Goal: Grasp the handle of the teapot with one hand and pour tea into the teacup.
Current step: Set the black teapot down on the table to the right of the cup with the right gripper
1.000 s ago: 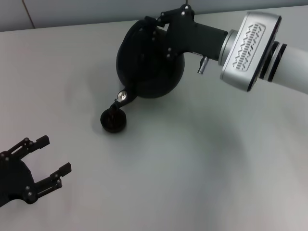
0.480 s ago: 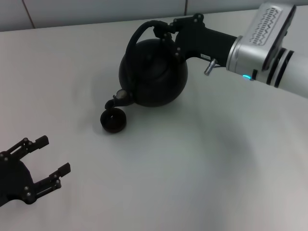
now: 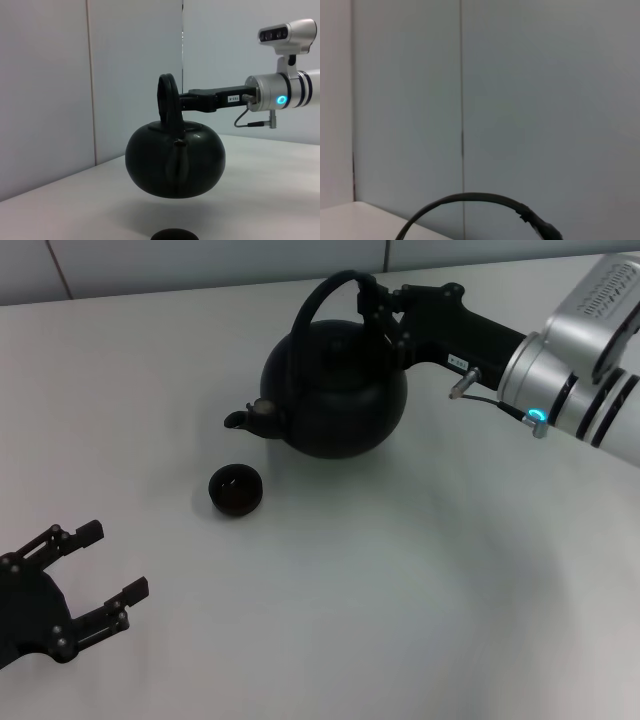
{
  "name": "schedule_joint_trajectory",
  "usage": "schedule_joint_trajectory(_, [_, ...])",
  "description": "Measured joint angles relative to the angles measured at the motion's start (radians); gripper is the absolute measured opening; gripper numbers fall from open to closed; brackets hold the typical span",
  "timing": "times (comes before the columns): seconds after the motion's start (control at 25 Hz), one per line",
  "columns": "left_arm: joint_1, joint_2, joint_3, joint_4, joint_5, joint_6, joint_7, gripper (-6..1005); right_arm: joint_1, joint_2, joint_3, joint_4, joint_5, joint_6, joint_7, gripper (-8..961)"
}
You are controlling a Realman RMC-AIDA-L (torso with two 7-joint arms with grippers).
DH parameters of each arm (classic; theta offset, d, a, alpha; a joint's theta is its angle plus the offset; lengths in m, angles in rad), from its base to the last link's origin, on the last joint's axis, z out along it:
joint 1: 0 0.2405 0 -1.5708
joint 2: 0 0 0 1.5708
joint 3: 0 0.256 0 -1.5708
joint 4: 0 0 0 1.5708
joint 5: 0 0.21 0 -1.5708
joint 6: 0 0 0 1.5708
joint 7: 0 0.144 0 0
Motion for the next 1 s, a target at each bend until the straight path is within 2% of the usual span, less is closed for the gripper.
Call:
schedule_joint_trajectory(0.4, [-0.002, -0.002, 0.003, 0.0, 0.0, 0.0, 0.0, 807, -0.058, 0.001, 0.05, 0.0, 0.025, 0.006, -0.008, 97])
schedule_joint_trajectory(1.0, [-0.005, -0.004, 0.006, 0.0, 0.0, -0.007, 0.0, 808, -0.098, 0.0, 0.062, 0.027, 0.025, 0.037, -0.06, 159])
